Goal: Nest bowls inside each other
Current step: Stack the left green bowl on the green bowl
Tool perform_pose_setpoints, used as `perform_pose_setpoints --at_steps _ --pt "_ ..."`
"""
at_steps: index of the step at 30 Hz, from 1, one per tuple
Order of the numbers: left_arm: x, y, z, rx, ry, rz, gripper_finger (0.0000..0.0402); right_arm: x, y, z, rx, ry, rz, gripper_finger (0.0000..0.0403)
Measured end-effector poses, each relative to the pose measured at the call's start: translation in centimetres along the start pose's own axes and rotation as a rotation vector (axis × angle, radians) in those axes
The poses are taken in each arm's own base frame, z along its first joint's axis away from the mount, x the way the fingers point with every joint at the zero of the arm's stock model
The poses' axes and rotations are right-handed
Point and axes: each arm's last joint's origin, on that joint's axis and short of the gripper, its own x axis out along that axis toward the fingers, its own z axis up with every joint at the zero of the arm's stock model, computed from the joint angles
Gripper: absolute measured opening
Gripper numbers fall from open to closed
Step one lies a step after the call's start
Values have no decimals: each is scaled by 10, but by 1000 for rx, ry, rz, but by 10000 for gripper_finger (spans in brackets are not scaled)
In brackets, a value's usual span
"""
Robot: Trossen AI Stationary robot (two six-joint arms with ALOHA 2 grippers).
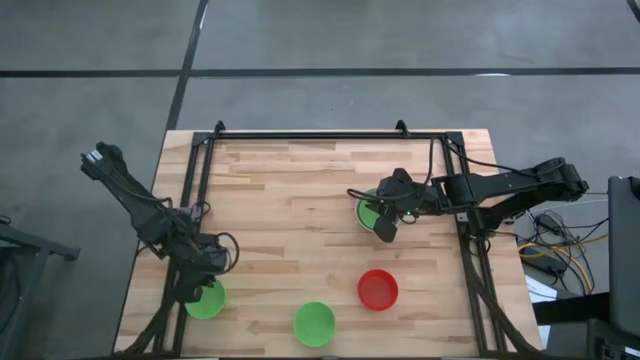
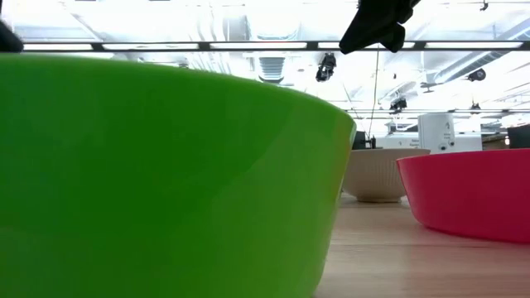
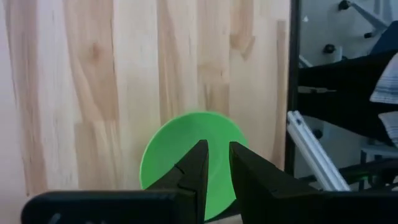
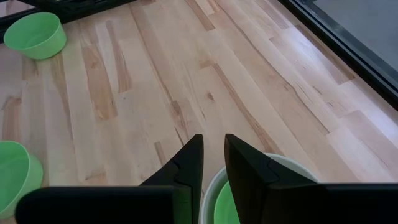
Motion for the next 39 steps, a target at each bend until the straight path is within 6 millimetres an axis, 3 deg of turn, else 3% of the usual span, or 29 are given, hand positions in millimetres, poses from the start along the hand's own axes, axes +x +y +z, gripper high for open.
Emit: perform_pose_setpoints --at_steps 4,12,23,39 --pt "6 7 -6 12 14 -3 69 0 0 0 0 0 0 63" --pt "12 13 -10 265 27 6 69 0 0 0 0 0 0 63" --pt "47 39 -28 205 131 71 69 0 0 0 0 0 0 63" --pt "59 49 -35 65 147 101 69 0 0 0 0 0 0 63"
